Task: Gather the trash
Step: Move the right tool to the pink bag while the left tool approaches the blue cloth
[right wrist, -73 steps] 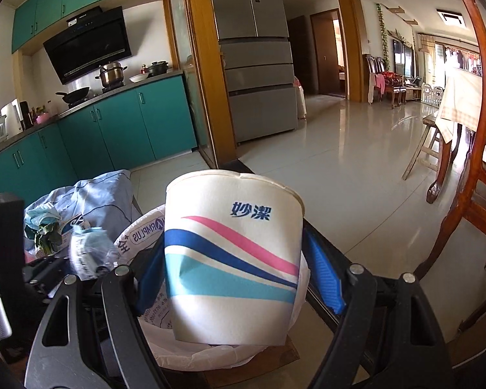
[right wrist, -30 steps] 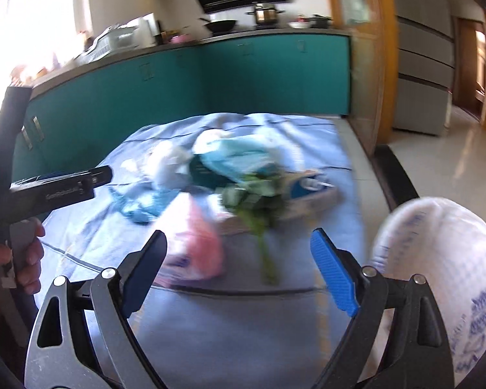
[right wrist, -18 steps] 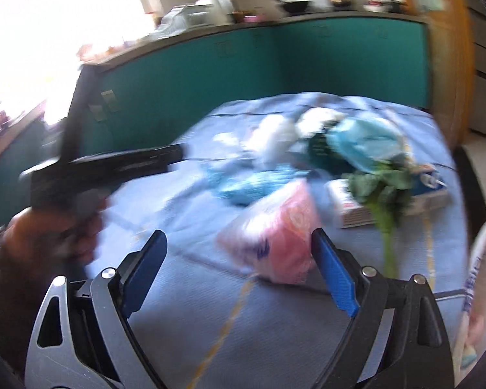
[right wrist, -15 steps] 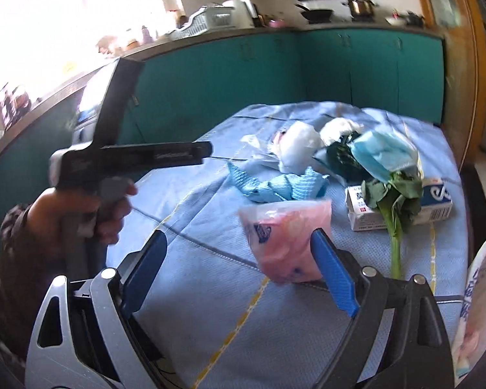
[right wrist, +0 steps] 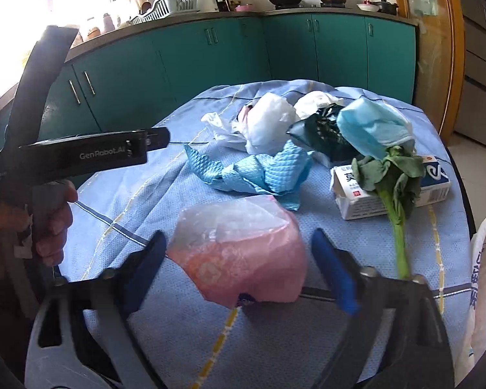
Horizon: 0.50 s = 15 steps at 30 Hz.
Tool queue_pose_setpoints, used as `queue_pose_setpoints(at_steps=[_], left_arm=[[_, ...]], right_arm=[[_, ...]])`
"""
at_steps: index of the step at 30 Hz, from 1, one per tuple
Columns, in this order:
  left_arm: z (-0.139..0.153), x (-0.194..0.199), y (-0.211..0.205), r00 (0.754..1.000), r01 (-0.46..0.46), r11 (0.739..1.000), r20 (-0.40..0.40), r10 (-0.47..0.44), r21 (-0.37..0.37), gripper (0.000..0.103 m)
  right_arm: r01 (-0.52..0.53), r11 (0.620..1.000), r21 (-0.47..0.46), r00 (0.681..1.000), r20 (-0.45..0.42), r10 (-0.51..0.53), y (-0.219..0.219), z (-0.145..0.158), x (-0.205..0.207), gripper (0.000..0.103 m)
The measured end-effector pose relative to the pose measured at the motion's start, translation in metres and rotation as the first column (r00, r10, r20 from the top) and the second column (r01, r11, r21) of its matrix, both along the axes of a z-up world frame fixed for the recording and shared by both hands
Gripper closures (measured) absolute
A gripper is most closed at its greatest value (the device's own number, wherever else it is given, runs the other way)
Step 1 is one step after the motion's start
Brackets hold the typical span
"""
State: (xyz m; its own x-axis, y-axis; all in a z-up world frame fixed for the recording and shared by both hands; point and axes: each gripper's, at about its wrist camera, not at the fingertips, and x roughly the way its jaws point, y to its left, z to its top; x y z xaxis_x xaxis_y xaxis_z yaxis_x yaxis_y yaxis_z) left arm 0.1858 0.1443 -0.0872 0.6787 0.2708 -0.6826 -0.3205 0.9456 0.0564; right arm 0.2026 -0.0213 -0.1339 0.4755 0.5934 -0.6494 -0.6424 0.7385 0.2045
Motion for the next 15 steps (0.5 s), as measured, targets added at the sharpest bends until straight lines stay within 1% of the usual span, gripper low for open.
queue_pose_setpoints(at_steps=[3, 6, 8, 10, 11, 13, 15], left_arm=[[0.0, 0.001, -0.006, 1.0, 0.02, 1.0, 0.004, -0.02, 0.016, 0.008], [-0.001, 0.002, -0.015, 0.999, 0.049, 0.998, 0.002, -0.05, 0.037, 0.008], [-0.005, 0.006, -0.025, 0.995, 0.1, 0.994, -0.018, -0.1, 0.046, 0.008], [-0.01, 0.013, -0.038, 0.985, 0.17, 0.985, -0.032, -0.168, 0.038, 0.008], [-0.012, 0.018, -0.045, 0.98, 0.2, 0.979, -0.033, -0.199, 0.038, 0.008], [-0.015, 0.031, -0.061, 0.95, 0.309, 0.951, -0.049, -0.307, 0.029, 0.008], [-0.02, 0.039, -0.071, 0.919, 0.39, 0.921, -0.064, -0.388, 0.012, 0.008]], right_arm=[[0.002, 1.0, 0.009, 1.0, -0.01, -0.001, -0.005, 0.002, 0.0, 0.039], [0.059, 0.997, 0.045, 0.998, -0.017, -0.058, -0.026, 0.009, 0.004, 0.039], [0.102, 0.993, 0.065, 0.995, -0.028, -0.1, -0.043, 0.012, 0.008, 0.038], [0.148, 0.987, 0.07, 0.989, -0.033, -0.146, -0.058, 0.014, 0.012, 0.038], [0.177, 0.982, 0.072, 0.984, -0.038, -0.175, -0.068, 0.015, 0.014, 0.038], [0.206, 0.975, 0.079, 0.978, -0.053, -0.203, -0.08, 0.014, 0.017, 0.038], [0.228, 0.97, 0.083, 0.972, -0.074, -0.222, -0.091, 0.013, 0.018, 0.038]])
